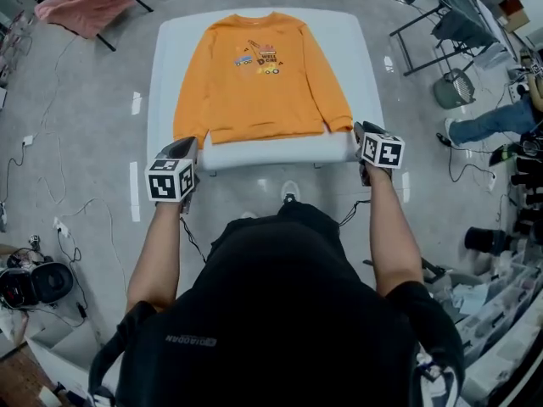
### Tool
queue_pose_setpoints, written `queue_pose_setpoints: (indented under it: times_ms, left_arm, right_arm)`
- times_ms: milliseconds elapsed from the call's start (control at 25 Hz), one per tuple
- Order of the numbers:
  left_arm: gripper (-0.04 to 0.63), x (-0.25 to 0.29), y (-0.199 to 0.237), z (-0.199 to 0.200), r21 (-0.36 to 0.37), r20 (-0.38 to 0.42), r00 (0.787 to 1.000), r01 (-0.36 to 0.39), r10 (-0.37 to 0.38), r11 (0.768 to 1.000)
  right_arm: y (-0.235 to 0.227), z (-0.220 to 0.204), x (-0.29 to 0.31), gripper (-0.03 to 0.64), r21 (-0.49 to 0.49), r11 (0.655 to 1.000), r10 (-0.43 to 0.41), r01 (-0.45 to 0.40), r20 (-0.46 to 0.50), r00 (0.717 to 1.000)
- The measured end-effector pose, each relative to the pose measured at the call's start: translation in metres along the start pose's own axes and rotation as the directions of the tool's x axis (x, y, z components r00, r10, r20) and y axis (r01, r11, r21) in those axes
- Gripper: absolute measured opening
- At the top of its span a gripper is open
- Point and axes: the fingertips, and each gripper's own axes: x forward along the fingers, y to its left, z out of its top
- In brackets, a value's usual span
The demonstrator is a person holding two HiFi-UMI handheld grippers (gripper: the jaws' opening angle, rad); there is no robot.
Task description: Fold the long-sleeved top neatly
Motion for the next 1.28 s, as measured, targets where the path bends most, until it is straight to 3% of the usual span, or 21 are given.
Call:
queue_pose_setpoints:
  times_ms: [120, 240, 320, 400, 480, 560, 600, 800, 1080, 1280]
  left_arm:
    - [0.008, 0.007, -0.014, -0.001, 0.003, -0.014, 1.000, -0.003, 0.003, 1.000]
    - [0.008, 0.015, -0.026, 0.010, -0.018, -0.006, 1.000, -0.006, 0.005, 1.000]
    - [0.008, 0.022, -0.033, 0.022, -0.018, 0.007, 1.000, -0.007, 0.007, 1.000]
    - [0.008, 0.030, -0.042, 0.033, -0.011, 0.014, 1.000, -0.006, 0.007, 1.000]
    - [0.008, 0.035, -0.048, 0.041, -0.006, 0.018, 1.000, -0.009, 0.009, 1.000]
    - [0.008, 0.040, -0.052, 0.046, -0.008, 0.021, 1.000, -0.017, 0.017, 1.000]
    - [0.008, 0.042, -0.054, 0.048, -0.011, 0.021, 1.000, -0.022, 0.022, 1.000]
    - [0.008, 0.053, -0.053, 0.058, -0.026, 0.026, 0.998, -0.062, 0.062, 0.998]
    - [0.008, 0.055, -0.042, 0.086, -0.067, 0.094, 0.985, -0.139, 0.145, 0.988]
    - [0.008, 0.043, -0.034, 0.094, -0.074, 0.113, 0.977, -0.175, 0.182, 0.982]
  right_arm:
    - [-0.002, -0.001, 0.011, 0.140, 0.129, 0.990, 0.060, -0.063, 0.026, 0.998]
    - [0.008, -0.004, 0.025, 0.190, 0.267, 0.952, 0.144, -0.153, 0.052, 0.988]
    - [0.011, -0.016, 0.037, 0.231, 0.311, 0.936, 0.167, -0.163, 0.014, 0.986]
    - [0.011, -0.036, 0.046, 0.249, 0.302, 0.943, 0.168, -0.141, -0.065, 0.984]
    - [0.009, -0.050, 0.051, 0.210, 0.268, 0.956, 0.159, -0.121, -0.129, 0.979]
    - [0.006, -0.045, 0.052, 0.072, 0.253, 0.957, 0.171, -0.138, -0.115, 0.978]
    - [0.003, -0.037, 0.051, 0.031, 0.256, 0.953, 0.187, -0.160, -0.085, 0.979]
    - [-0.048, 0.032, 0.040, 0.028, 0.248, 0.948, 0.181, -0.198, 0.090, 0.979]
    - [-0.145, 0.141, 0.022, 0.028, 0.266, 0.954, 0.059, -0.137, 0.281, 0.958]
    - [-0.183, 0.214, 0.018, 0.028, 0.239, 0.968, -0.013, -0.078, 0.358, 0.934]
